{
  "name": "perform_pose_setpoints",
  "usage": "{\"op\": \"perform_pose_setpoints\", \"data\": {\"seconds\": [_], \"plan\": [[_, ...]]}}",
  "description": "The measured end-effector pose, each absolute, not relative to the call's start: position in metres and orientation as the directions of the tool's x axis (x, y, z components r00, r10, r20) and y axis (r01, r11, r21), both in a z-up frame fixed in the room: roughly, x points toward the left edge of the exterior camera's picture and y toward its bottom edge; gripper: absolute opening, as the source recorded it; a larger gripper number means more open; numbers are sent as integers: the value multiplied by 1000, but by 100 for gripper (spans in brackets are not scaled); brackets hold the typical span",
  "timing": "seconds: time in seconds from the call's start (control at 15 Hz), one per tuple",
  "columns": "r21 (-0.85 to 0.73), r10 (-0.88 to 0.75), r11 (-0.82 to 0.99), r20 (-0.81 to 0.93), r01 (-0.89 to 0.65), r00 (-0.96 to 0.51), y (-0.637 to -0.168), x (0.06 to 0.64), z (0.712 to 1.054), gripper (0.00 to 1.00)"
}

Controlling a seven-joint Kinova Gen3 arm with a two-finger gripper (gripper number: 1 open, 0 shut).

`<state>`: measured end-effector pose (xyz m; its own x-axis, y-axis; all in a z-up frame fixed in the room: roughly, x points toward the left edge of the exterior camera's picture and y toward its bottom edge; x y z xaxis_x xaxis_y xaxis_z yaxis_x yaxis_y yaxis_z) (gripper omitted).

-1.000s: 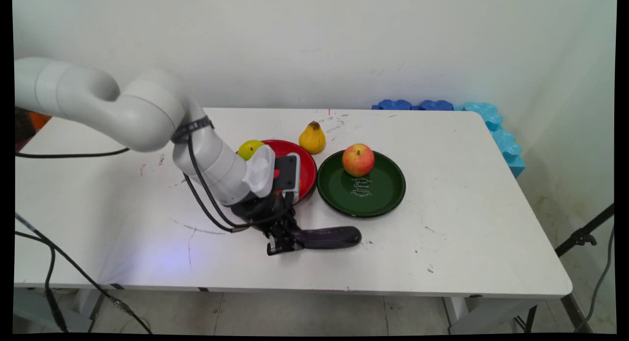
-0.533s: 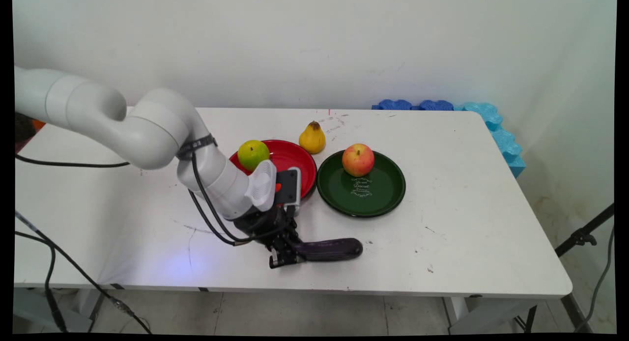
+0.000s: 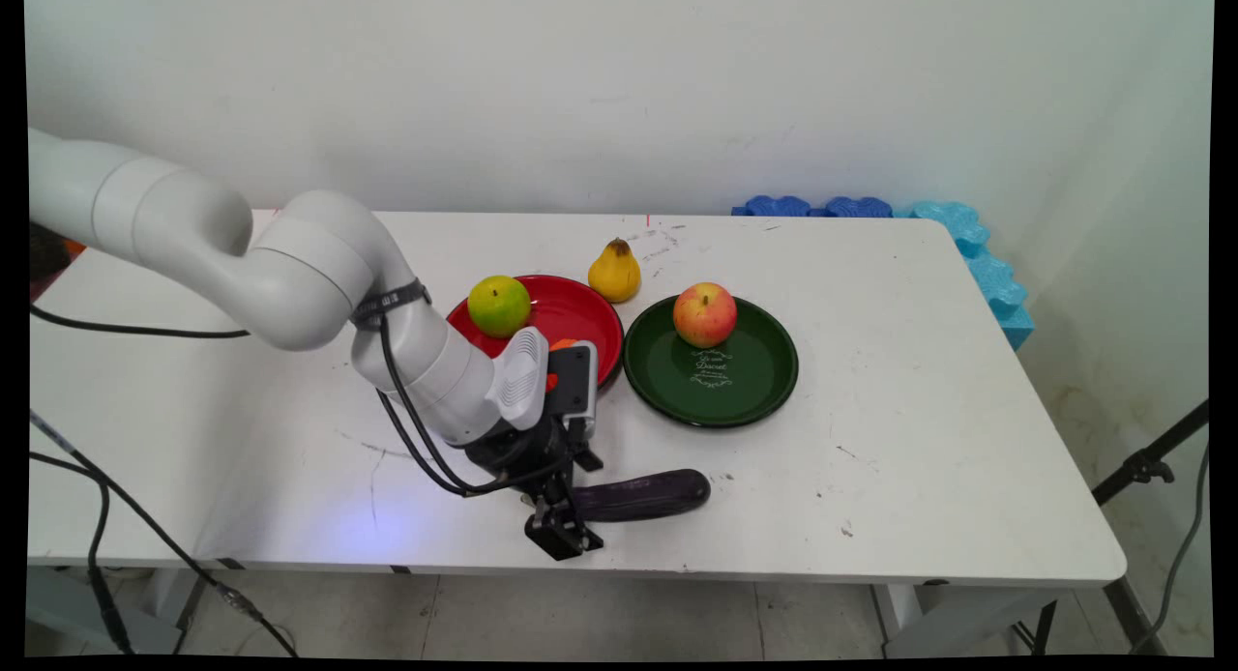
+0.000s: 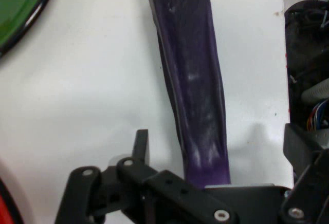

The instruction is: Place the picked object on the table

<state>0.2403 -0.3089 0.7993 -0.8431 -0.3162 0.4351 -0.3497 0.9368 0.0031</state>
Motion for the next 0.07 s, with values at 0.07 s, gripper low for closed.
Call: {"op": "perform_pose_setpoints", "data": {"seconds": [0.07], "plan": [[-2, -311, 938, 441, -348, -842, -308, 239, 804, 100]]}}
